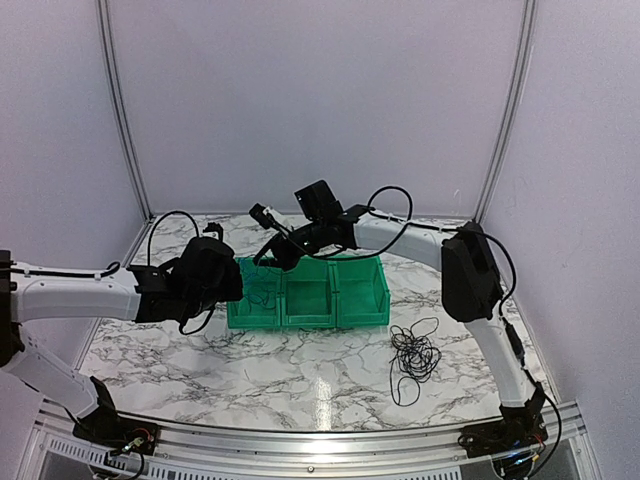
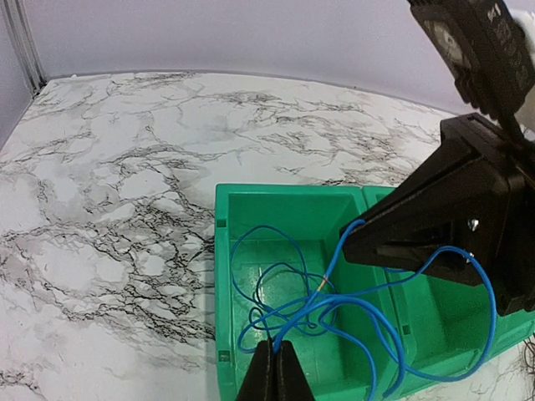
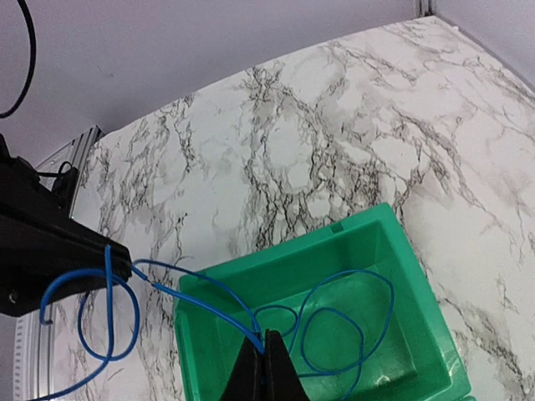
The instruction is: Untangle the cables
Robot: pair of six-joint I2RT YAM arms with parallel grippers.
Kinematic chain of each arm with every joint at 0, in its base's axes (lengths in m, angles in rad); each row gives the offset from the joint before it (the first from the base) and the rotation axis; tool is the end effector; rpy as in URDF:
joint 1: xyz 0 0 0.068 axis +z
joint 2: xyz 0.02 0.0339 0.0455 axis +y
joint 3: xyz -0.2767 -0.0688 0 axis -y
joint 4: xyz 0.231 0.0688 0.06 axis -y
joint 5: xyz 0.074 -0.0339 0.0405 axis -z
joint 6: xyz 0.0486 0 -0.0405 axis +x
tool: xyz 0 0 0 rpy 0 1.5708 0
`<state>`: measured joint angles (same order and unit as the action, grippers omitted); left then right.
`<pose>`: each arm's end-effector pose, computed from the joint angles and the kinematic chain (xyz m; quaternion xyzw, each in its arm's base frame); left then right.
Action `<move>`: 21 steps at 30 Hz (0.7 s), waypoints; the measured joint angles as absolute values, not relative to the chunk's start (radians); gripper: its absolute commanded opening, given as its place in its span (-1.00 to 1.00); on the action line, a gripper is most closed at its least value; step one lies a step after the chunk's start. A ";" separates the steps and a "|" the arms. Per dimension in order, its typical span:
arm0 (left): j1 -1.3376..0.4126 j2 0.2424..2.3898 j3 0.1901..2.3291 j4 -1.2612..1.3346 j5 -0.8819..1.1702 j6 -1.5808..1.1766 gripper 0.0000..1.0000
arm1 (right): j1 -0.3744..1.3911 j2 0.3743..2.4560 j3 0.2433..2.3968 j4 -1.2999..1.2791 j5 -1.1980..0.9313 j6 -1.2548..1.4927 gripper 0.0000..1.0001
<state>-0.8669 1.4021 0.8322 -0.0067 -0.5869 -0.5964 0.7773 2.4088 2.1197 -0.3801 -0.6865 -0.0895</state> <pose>0.2123 -0.2085 0.2497 -0.0232 0.8523 -0.1158 0.5095 0.3717 0.4089 0.2210 -0.4890 0.7076 0.4235 0.2841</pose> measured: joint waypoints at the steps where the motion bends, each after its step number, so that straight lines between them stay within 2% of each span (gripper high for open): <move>1: -0.866 1.402 0.831 -0.006 -0.588 -0.598 -1.00 | 0.778 2.415 2.136 -0.367 -0.695 -0.076 -1.00; 11: -0.857 1.402 0.815 -0.010 -0.593 -0.603 -1.00 | 0.783 2.512 2.209 -0.280 -0.723 -0.022 -0.99; 14: -0.853 1.402 0.815 -0.010 -0.596 -0.603 -1.00 | 0.783 2.529 2.210 -0.263 -0.720 -0.004 -0.82; 17: -0.847 1.402 0.815 -0.010 -0.600 -0.603 -1.00 | 0.783 2.531 2.210 -0.257 -0.723 0.017 -0.50; 21: -0.837 1.407 0.819 -0.010 -0.599 -0.598 -1.00 | 0.771 2.527 2.197 -0.239 -0.737 0.036 -0.23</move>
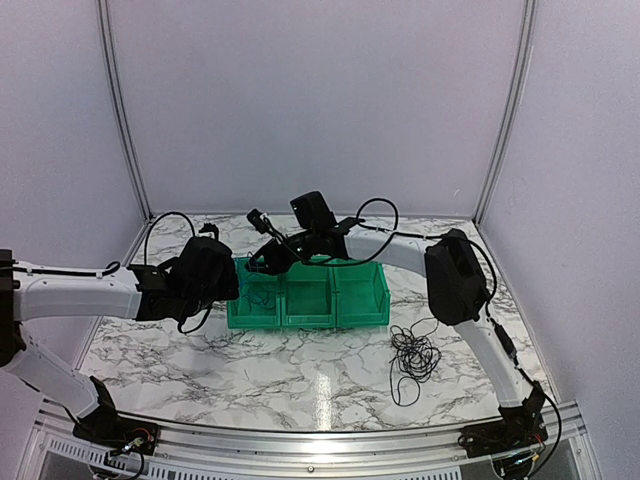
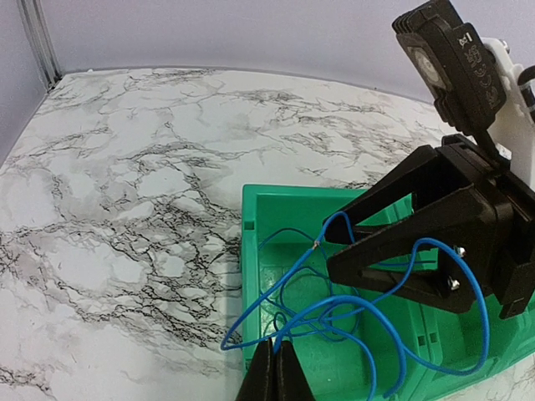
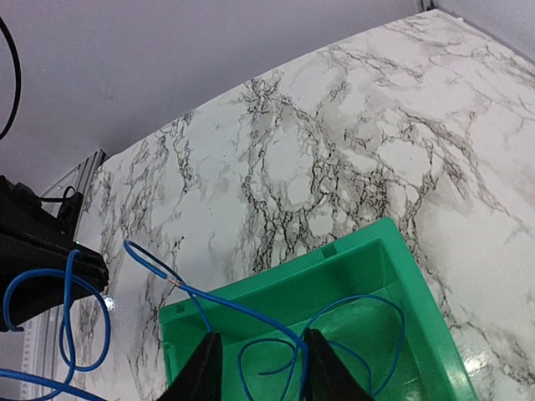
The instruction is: Untangle the cables
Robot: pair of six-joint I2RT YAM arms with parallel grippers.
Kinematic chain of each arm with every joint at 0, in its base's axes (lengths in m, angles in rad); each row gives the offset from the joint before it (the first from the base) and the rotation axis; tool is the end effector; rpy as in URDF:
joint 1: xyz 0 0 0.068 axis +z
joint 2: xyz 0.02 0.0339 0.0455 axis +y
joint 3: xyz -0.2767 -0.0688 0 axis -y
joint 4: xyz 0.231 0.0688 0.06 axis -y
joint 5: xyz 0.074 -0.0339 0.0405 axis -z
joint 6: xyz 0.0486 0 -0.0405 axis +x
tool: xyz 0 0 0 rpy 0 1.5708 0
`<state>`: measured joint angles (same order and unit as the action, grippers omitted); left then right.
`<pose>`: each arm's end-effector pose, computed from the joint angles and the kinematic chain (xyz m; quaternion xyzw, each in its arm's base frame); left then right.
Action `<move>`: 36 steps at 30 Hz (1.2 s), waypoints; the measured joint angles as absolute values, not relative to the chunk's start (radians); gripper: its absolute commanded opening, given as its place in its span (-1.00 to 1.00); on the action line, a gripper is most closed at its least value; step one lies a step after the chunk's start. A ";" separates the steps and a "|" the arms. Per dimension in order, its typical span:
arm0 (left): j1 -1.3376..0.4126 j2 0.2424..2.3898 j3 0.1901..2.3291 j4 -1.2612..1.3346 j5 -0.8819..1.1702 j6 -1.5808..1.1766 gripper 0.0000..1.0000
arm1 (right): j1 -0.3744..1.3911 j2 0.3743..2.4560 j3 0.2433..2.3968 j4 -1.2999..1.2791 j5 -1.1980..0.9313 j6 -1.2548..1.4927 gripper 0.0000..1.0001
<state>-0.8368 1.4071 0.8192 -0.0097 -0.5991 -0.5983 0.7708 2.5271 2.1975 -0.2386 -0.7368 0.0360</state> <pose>0.2178 -0.2005 0.2441 -0.0365 0.8550 -0.0973 0.5081 0.3910 0.4253 0.1958 -0.4554 0.7014 0.4665 0.2884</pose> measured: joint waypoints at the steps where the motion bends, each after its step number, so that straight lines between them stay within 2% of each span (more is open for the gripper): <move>1: -0.836 1.415 0.825 -0.009 -0.593 -0.592 -1.00 | 0.767 2.520 2.181 -0.237 -0.740 0.039 -0.21; 8: -0.833 1.461 0.871 0.010 -0.542 -0.561 -1.00 | 0.673 2.389 2.023 -0.247 -0.759 0.033 0.01; 15: -0.833 1.574 0.954 0.043 -0.466 -0.554 -1.00 | 0.538 2.187 1.897 -0.252 -0.783 -0.023 0.02; 22: -0.831 1.678 1.036 0.038 -0.428 -0.562 -1.00 | 0.482 1.924 1.641 -0.310 -0.770 -0.136 0.03; 30: -0.821 1.689 1.048 -0.098 -0.470 -0.653 -1.00 | 0.427 1.537 1.312 -0.368 -0.695 -0.287 0.05; 36: -0.821 1.759 1.108 -0.197 -0.487 -0.705 -1.00 | 0.425 1.368 1.138 -0.349 -0.654 -0.339 0.06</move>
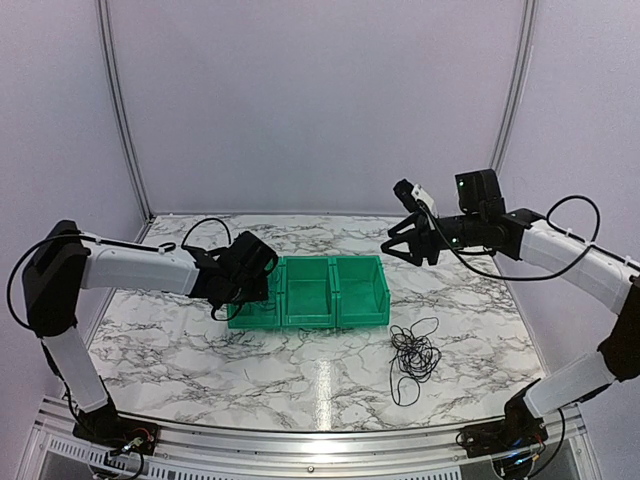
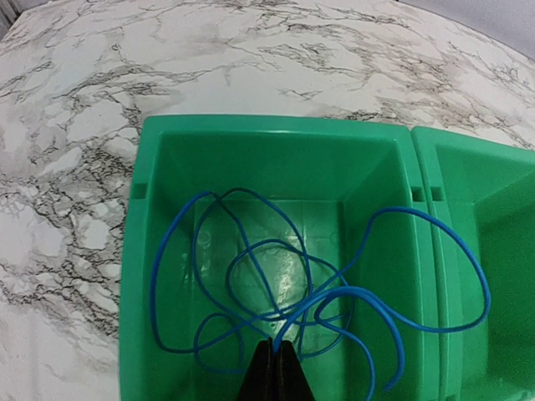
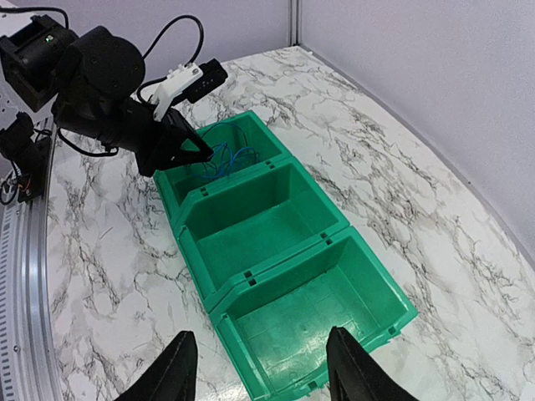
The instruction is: Untangle the cables
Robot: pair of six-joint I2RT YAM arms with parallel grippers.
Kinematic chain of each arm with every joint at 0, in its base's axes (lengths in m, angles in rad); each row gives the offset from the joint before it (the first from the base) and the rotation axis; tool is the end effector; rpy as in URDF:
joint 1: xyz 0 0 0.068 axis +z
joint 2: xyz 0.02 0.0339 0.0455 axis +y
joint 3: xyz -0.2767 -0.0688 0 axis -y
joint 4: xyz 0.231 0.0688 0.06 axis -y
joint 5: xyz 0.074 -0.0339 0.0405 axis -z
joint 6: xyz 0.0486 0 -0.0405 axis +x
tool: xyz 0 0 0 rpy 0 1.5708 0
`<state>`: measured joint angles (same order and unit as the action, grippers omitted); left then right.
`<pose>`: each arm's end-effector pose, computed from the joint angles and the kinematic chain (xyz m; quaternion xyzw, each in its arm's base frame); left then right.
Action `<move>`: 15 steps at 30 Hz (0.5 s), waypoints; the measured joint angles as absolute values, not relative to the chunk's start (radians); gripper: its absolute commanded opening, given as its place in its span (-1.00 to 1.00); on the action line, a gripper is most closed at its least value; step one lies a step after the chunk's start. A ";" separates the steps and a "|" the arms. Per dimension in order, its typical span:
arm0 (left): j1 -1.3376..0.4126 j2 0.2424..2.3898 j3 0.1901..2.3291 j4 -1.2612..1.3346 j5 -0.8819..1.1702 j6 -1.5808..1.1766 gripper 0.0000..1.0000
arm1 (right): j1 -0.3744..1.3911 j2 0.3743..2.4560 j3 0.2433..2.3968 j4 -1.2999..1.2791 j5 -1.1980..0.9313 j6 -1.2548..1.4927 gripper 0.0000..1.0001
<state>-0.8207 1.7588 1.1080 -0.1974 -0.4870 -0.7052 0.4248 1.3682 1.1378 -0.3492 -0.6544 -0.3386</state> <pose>0.2683 -0.2546 0.2054 -0.0327 0.9112 -0.0741 0.4038 0.2585 0.1494 0.3286 -0.4521 0.7161 0.3019 0.4377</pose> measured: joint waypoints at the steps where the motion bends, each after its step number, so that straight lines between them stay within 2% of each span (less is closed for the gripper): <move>1: -0.821 1.787 1.135 -0.213 -0.487 -0.712 -1.00 | 0.425 1.359 1.120 -0.347 -0.651 -0.342 0.06; 9: -0.820 1.900 1.238 -0.284 -0.485 -0.727 -0.97 | 0.421 1.327 1.042 -0.328 -0.637 -0.350 0.06; 15: -0.816 1.899 1.254 -0.312 -0.444 -0.723 -0.47 | 0.420 1.314 1.042 -0.321 -0.637 -0.354 0.07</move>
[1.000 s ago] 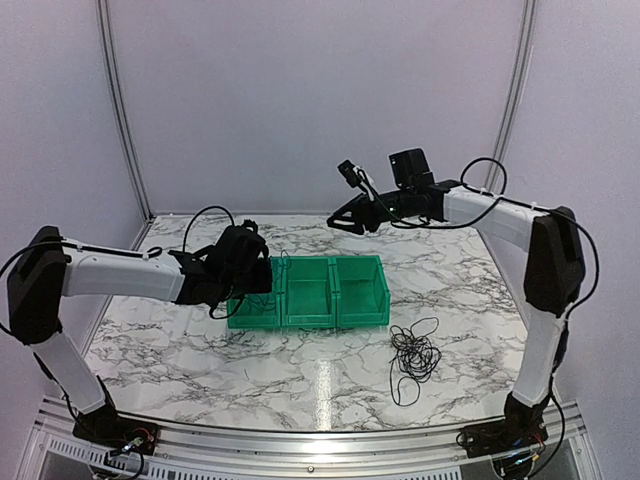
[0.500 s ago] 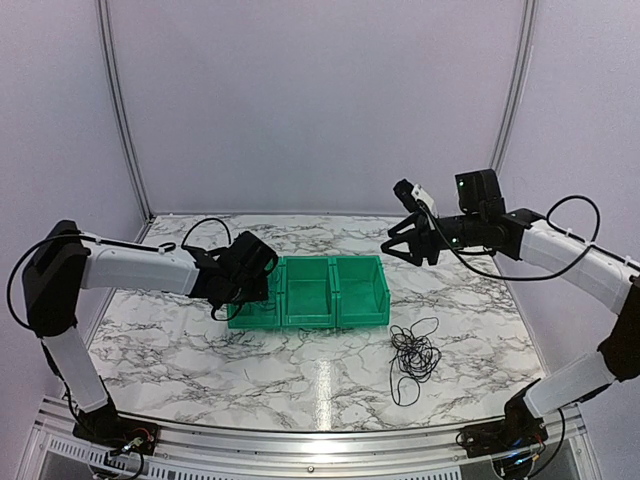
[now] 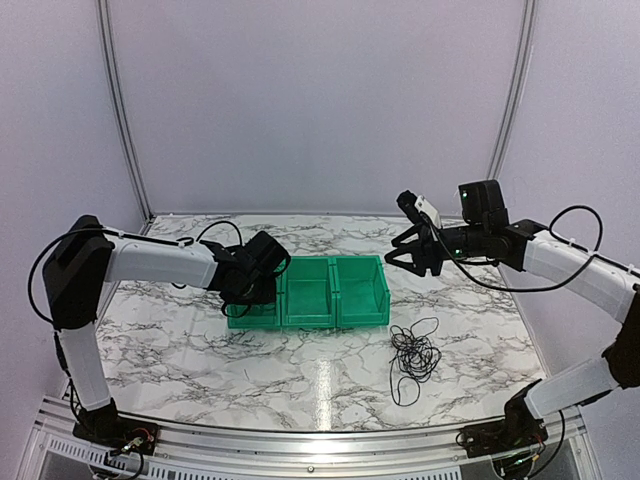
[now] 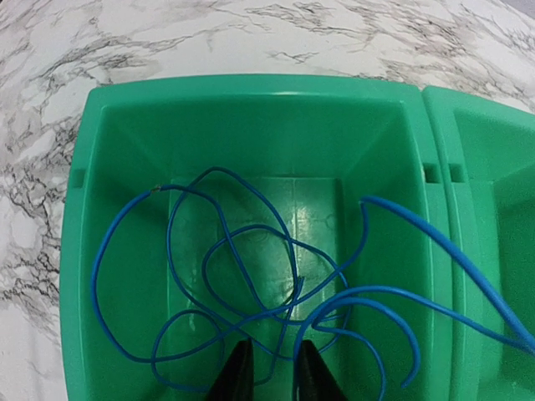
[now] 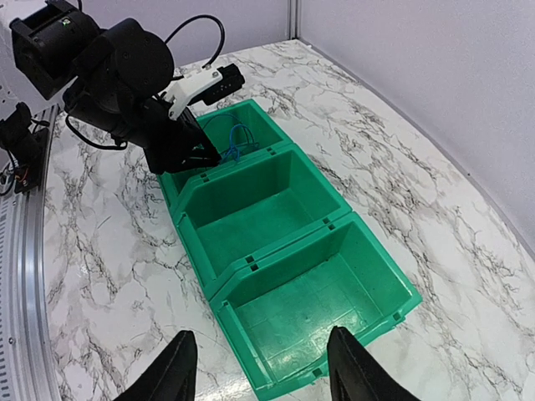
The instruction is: Untangle the cables
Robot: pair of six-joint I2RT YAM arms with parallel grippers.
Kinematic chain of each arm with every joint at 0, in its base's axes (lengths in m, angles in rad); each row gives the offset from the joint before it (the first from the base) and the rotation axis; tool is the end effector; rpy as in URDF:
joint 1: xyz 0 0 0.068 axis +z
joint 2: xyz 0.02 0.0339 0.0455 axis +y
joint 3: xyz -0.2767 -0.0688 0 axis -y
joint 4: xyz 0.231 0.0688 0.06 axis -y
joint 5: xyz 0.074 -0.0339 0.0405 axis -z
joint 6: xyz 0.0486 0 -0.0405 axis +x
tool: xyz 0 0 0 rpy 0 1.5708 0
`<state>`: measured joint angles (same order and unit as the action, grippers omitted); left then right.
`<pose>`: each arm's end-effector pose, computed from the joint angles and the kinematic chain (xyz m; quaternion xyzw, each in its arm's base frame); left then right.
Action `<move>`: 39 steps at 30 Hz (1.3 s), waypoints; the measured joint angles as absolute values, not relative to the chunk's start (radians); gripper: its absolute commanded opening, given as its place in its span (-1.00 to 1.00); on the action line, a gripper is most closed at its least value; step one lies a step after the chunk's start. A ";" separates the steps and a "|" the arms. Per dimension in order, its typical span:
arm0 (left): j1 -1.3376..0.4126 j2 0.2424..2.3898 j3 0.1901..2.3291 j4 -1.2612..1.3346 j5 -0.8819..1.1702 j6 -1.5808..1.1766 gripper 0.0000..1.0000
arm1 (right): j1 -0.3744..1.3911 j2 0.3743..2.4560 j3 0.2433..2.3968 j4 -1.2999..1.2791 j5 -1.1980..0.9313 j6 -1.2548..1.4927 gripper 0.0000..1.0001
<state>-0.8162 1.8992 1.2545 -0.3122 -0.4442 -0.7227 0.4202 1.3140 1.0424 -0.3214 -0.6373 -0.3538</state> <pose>0.2877 -0.2755 0.1882 -0.0230 0.9319 -0.0542 0.3578 0.2458 0.1415 0.3138 -0.4527 0.7209 0.2912 0.4366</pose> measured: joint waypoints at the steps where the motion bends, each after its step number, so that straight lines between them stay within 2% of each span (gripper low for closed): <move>1: -0.816 1.895 1.251 -0.318 -0.438 -0.721 -0.40 | 0.420 1.314 1.042 -0.321 -0.637 -0.354 0.07; 4: -0.816 1.840 1.222 -0.332 -0.427 -0.717 -0.22 | 0.420 1.314 1.043 -0.322 -0.637 -0.361 0.07; 7: -0.816 1.745 1.192 -0.349 -0.429 -0.714 -0.12 | 0.420 1.317 1.046 -0.326 -0.636 -0.371 0.07; 12: -0.816 1.605 1.169 -0.366 -0.447 -0.701 -0.11 | 0.420 1.320 1.065 -0.350 -0.628 -0.386 0.07; 21: -0.848 1.517 1.101 -0.311 -0.408 -0.524 -0.02 | 0.420 1.325 1.090 -0.463 -0.577 -0.471 0.02; 22: -0.855 1.493 1.092 -0.294 -0.402 -0.493 0.09 | 0.420 1.325 1.090 -0.489 -0.566 -0.488 0.01; 23: -0.861 1.466 1.088 -0.274 -0.396 -0.462 0.56 | 0.420 1.325 1.090 -0.516 -0.554 -0.509 0.00; 24: -0.867 1.435 1.081 -0.241 -0.388 -0.431 0.93 | 0.420 1.325 1.089 -0.540 -0.541 -0.529 0.00; 25: -0.869 1.409 1.072 -0.206 -0.379 -0.398 0.97 | 0.419 1.325 1.085 -0.561 -0.526 -0.550 0.00; 30: -0.870 1.288 0.980 0.018 -0.367 -0.294 0.98 | 0.416 1.330 1.067 -0.698 -0.470 -0.655 0.02; 35: -0.870 1.413 1.029 0.036 -0.342 -0.257 0.98 | 0.416 1.361 1.043 -0.820 -0.437 -0.759 0.07; 39: -0.870 1.435 0.964 0.095 -0.310 -0.265 0.98 | 0.426 1.359 0.993 -0.863 -0.422 -0.799 0.06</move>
